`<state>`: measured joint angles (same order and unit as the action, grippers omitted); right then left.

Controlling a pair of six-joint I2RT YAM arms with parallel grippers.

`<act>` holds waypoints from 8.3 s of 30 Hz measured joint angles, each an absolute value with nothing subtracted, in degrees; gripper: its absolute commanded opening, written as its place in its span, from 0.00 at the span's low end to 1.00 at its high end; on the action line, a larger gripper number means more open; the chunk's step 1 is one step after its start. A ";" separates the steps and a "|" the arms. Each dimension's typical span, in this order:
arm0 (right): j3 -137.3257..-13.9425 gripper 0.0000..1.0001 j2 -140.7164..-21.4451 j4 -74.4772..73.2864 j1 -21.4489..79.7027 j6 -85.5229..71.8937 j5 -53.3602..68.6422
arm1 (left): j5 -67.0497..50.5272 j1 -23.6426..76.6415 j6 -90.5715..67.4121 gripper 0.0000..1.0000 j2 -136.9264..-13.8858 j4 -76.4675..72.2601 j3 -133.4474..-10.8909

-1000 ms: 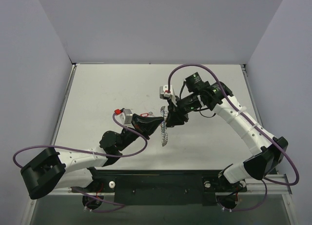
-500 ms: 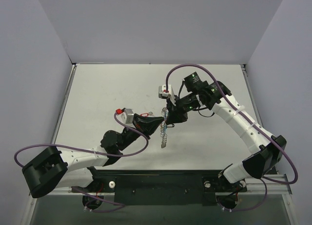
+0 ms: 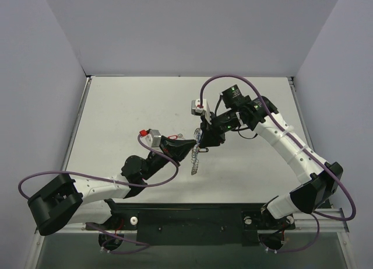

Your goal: Put the keys on the keyring

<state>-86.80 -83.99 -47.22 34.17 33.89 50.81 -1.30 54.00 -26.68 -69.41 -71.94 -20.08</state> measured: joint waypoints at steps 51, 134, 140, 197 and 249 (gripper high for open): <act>-87.39 0.06 -86.13 -39.57 37.95 24.93 43.27 | 8.82 54.00 -28.05 0.00 -67.70 -71.94 -18.98; -88.84 0.00 -81.43 -57.87 32.93 49.58 54.61 | -18.28 53.12 -23.35 0.33 -72.03 -70.06 -24.34; -82.78 0.00 -77.84 -56.62 27.40 47.57 52.56 | -14.59 51.42 -24.91 0.52 -66.81 -69.08 -22.00; -59.29 0.84 -56.84 -25.67 -26.70 3.79 44.97 | -8.27 14.41 -21.08 0.93 -41.91 8.97 -37.76; -49.89 0.88 -39.51 -22.39 -28.42 -14.55 29.15 | -10.31 14.41 -21.26 0.94 -25.15 17.85 -32.42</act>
